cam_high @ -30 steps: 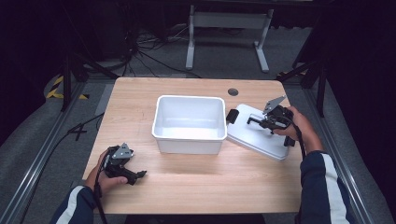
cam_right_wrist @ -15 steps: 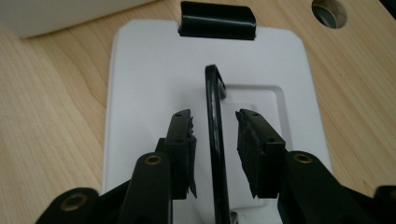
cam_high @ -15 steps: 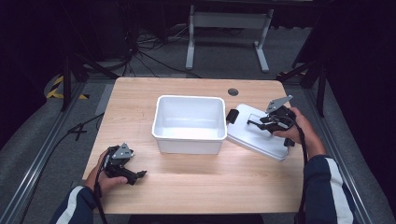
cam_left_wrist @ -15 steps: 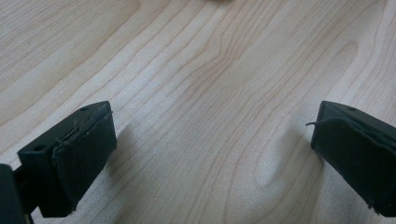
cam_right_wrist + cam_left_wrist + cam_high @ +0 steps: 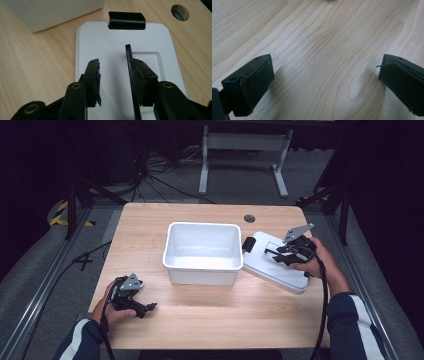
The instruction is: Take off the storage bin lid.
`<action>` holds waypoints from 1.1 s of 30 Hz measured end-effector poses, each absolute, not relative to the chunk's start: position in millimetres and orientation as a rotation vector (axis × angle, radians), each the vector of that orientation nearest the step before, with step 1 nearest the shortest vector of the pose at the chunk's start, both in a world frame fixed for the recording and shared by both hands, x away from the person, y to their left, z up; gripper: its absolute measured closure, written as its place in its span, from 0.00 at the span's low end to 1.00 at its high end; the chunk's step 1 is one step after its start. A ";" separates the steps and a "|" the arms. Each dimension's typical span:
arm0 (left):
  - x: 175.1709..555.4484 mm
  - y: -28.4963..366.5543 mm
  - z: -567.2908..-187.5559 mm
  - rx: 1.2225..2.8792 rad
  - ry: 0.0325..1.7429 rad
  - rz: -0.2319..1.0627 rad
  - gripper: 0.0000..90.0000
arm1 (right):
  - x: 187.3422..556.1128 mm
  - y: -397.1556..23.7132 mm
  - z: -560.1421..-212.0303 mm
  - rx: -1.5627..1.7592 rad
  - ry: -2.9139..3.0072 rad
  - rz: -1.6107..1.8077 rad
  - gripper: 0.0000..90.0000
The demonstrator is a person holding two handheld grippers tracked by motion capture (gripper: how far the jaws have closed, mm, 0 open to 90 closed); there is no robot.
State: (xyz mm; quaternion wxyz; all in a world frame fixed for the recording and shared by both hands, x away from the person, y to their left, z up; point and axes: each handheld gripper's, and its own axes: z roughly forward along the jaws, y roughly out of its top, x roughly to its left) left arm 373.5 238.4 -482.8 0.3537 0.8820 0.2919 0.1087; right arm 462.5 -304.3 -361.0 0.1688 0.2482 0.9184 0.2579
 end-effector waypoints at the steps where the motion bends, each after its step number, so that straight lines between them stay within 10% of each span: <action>1: 373.5 238.4 -482.9 2.281 0.754 0.282 0.01 | 460.8 -304.9 -360.8 0.722 2.598 0.736 0.67; 33: 373.9 238.6 -482.8 2.284 0.748 0.278 0.01 | 406.5 -329.9 -351.6 0.747 2.519 0.764 0.64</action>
